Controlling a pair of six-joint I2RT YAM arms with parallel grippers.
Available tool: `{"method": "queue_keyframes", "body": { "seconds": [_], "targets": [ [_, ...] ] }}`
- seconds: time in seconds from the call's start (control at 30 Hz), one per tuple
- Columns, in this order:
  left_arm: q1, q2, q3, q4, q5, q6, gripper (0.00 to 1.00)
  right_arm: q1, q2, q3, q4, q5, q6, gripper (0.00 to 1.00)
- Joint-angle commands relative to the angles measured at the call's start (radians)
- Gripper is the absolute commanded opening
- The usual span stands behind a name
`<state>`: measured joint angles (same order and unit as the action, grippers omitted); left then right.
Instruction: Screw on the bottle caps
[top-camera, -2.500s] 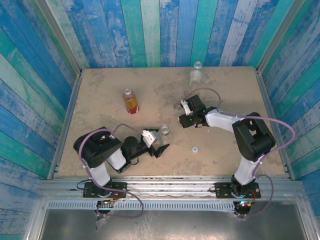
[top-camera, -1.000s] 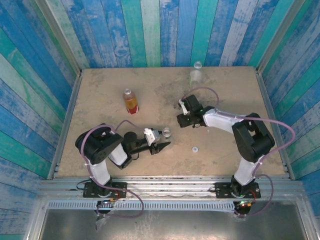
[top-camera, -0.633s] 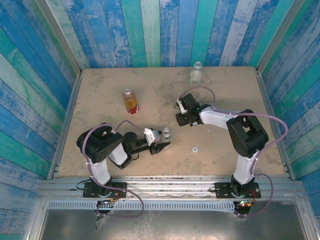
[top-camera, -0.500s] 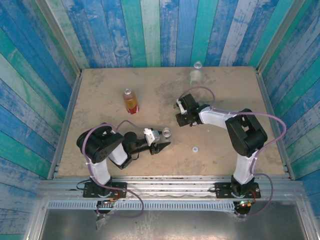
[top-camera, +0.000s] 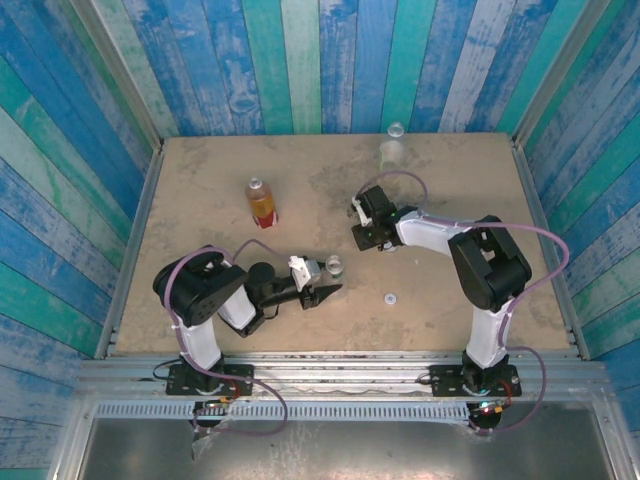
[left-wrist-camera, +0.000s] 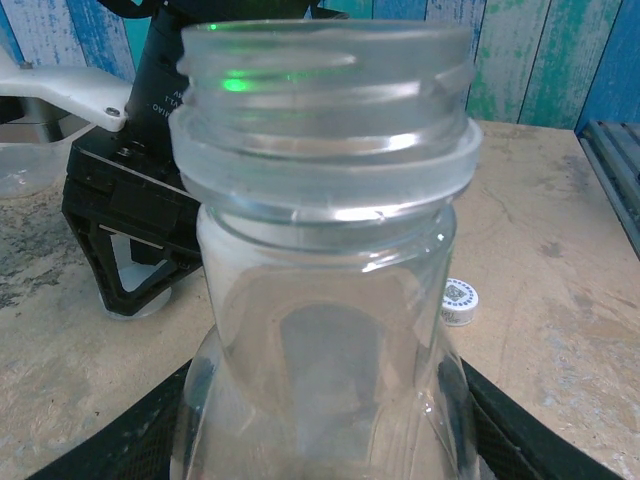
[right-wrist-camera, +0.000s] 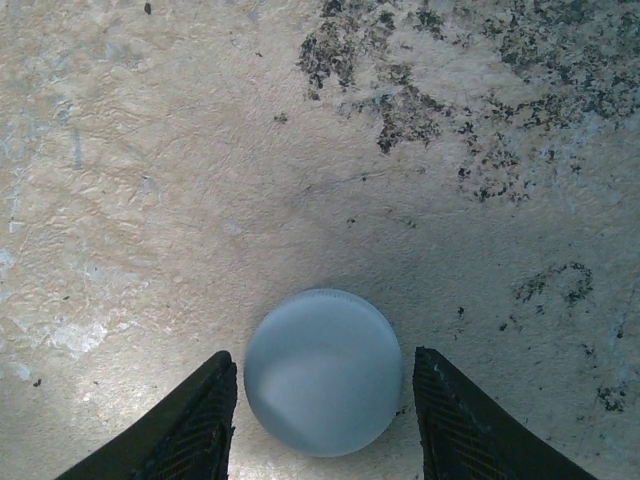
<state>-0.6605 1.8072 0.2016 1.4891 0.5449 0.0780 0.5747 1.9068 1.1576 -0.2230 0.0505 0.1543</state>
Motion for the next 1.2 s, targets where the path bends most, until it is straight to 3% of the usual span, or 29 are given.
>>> {"method": "queue_keyframes", "body": {
  "seconds": [0.0,0.5,0.83,1.17],
  "targets": [
    [0.002,0.019,0.009,-0.007,0.025,0.005,0.54,0.005,0.021,0.019,-0.019,0.015,-0.015,0.49],
    [0.002,0.014,0.009,-0.018,0.027,0.007,0.53,0.006,-0.006,0.022,-0.047,0.003,-0.034,0.41],
    [0.002,0.023,0.008,-0.009,0.021,0.007,0.54,0.017,-0.177,0.036,-0.198,-0.023,-0.067,0.42],
    [0.004,0.026,0.005,0.008,0.025,0.004,0.54,0.14,-0.362,0.112,-0.407,-0.036,-0.093,0.43]
  ]
}}
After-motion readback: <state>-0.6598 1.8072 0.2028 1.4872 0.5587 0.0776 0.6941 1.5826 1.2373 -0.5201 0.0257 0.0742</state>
